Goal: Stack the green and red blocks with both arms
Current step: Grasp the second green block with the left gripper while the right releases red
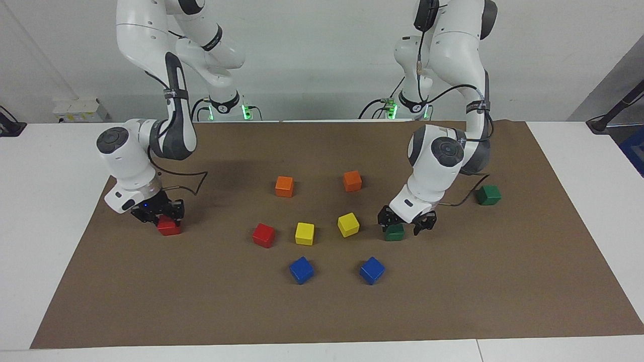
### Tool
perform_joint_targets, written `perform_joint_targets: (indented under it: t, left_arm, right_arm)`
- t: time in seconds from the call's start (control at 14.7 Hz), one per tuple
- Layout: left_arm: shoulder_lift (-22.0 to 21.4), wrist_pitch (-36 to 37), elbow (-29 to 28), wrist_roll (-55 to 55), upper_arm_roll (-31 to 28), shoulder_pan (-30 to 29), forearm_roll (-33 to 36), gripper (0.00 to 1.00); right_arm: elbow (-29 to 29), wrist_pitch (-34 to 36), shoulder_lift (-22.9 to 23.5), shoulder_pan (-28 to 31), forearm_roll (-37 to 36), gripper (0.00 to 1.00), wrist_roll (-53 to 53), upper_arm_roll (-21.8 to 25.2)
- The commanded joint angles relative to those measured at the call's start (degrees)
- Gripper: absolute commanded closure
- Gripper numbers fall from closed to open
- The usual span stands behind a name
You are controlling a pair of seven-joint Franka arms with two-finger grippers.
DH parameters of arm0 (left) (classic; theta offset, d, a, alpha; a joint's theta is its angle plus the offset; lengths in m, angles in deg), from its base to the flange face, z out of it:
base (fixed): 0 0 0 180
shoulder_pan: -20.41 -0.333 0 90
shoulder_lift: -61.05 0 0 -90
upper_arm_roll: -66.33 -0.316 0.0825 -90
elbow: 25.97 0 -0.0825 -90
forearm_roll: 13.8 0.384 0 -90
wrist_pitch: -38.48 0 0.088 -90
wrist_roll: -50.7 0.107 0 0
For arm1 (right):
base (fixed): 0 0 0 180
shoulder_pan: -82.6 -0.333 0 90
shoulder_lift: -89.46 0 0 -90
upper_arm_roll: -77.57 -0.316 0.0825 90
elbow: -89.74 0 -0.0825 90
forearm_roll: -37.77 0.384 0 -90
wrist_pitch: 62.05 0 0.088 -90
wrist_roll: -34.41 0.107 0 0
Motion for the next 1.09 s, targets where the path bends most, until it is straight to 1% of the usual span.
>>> perform_joint_targets:
  t: [0.0,0.07,0.14,0.34,0.41,0.48,0.54,0.61,0.81,0.88,0.95,1.02]
  left_arm:
    - [-0.27,-4.58,-3.84,-2.56,-1.15,1.23,1.24,0.00]
    - [-0.35,-5.73,-4.99,-2.91,-1.07,1.23,1.24,0.00]
    - [-0.44,-6.26,-5.53,-3.61,-1.07,1.23,1.24,0.00]
    - [-0.44,-6.53,-5.97,-4.23,-1.07,1.41,1.24,0.00]
    - [-0.44,-6.62,-5.97,-5.10,-1.15,1.41,1.24,0.22]
    - [-0.44,-6.36,-5.71,-5.63,-1.15,1.49,1.24,0.59]
    - [-0.53,-5.66,-5.45,-5.55,-1.15,1.49,1.33,1.00]
    - [-0.53,-5.48,-5.44,-5.47,-1.15,1.49,1.94,1.00]
    - [-0.97,-1.01,-2.91,-5.47,-1.15,0.80,2.56,1.00]
    - [-1.67,0.84,-1.85,-5.38,-1.15,0.53,2.47,1.00]
    - [-2.80,2.42,-1.49,-5.20,-1.15,-0.25,2.47,1.00]
    - [-4.64,3.57,-1.75,-4.85,-1.15,-2.18,2.47,1.00]
  right_arm:
    - [-0.13,1.01,-0.19,0.28,-0.31,0.00,1.69,-0.48]
    - [-0.83,3.38,-0.89,0.20,-0.31,0.00,1.78,-0.65]
    - [-2.67,7.14,-1.95,-0.50,-0.31,0.00,1.87,-0.65]
    - [-11.09,22.51,-4.32,-1.83,-0.40,0.00,2.39,-0.57]
    - [-13.91,26.56,-4.76,-2.70,-0.49,0.00,3.27,-0.57]
    - [-16.11,29.13,-4.86,-3.23,-0.49,0.00,3.97,-0.65]
    - [-16.65,29.41,-5.12,-3.41,-0.49,0.00,5.02,-1.09]
    - [-16.92,29.33,-5.38,-4.45,-0.31,0.00,7.12,-1.70]
    - [-21.30,29.24,-4.34,-13.40,-0.58,0.00,19.23,-2.32]
    - [-22.80,27.85,-3.46,-16.21,-0.49,0.00,23.97,-2.41]
    - [-23.86,24.70,-2.67,-19.55,-0.49,0.00,27.76,-2.41]
    - [-24.56,21.89,-1.44,-21.67,-0.49,0.00,29.80,-2.33]
